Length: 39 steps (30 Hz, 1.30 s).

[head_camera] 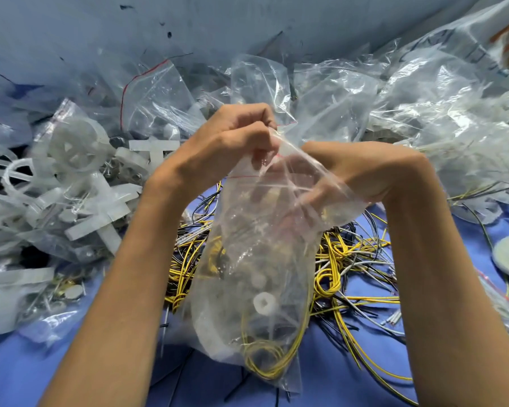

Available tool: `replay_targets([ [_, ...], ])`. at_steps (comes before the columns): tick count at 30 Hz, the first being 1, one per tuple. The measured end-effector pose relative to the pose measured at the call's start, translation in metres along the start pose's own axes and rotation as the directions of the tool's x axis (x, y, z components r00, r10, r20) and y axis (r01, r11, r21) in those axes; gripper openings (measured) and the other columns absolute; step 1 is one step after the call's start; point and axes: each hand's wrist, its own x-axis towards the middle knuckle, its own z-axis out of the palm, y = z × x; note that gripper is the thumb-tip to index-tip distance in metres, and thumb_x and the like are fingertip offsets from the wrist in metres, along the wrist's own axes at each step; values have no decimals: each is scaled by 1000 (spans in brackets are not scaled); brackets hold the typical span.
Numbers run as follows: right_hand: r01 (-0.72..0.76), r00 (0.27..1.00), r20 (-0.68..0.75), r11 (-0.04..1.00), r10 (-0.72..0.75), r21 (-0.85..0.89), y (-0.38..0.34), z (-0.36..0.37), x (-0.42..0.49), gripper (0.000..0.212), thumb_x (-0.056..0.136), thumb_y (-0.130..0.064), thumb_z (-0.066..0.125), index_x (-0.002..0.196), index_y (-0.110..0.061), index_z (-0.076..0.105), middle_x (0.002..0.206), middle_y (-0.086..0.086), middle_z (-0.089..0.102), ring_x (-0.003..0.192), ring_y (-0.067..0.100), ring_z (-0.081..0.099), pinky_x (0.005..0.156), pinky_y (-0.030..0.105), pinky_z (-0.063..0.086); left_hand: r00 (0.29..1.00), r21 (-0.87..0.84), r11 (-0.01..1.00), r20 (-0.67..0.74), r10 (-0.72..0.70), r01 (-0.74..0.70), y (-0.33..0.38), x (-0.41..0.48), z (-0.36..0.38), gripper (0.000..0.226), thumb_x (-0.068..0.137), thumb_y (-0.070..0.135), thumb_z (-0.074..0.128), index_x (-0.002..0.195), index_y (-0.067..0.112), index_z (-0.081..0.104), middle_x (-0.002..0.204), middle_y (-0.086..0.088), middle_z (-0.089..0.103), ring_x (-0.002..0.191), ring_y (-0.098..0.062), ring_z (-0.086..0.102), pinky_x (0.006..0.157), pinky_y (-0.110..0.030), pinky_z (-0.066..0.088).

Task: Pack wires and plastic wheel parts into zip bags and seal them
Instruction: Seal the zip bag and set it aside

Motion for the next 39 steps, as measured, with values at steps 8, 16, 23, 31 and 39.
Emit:
replay_targets([
  [8, 120, 993, -38, 975, -114, 188, 7, -3, -4, 34, 74, -16, 68, 101, 3, 64, 85, 9, 66, 75, 15, 61, 65, 20, 49, 998, 37, 999, -58, 19, -17, 3, -2, -1, 7, 69, 11, 50, 65, 12, 44, 54, -1, 42, 51, -7, 38, 52, -16, 33],
  [16, 123, 953, -294, 982, -76, 144, 22, -18, -10, 28, 89, -29, 57, 99, -6, 68, 87, 18, 72, 79, 22, 64, 72, 32, 42, 983, 227, 972, -184, -20, 62, -9, -2, -16, 11, 61, 25, 58, 61, 19, 49, 59, 1, 42, 61, -11, 35, 57, -24, 28],
  [23, 178, 887, -443, 982, -129, 71, 21, -22, -12, 34, 70, -37, 75, 76, -6, 65, 51, -4, 57, 46, 9, 49, 48, 16, 40, 961, 243, 968, -277, 11, 59, -13, 2, -21, 12, 68, 25, 52, 58, 21, 47, 47, 17, 45, 51, 1, 39, 52, -14, 29],
  [31, 37, 814, -581, 998, -2, 48, 33, -26, -2, 34, 68, -43, 73, 91, -20, 64, 71, -2, 55, 69, 17, 48, 67, 36, 38, 912, 408, 880, -406, -65, 244, -23, 6, -25, 17, 78, 36, 58, 70, 21, 59, 85, 2, 55, 88, -22, 56, 77, -31, 46],
  [39, -193, 882, -427, 979, 199, 57, 46, -31, -16, 31, 77, -43, 67, 83, -12, 66, 81, 7, 72, 81, 27, 70, 84, 44, 54, 855, 125, 883, -343, -390, 453, -24, -2, -33, 31, 97, 23, 49, 68, 12, 56, 67, -4, 55, 42, 0, 54, 41, -9, 40],
])
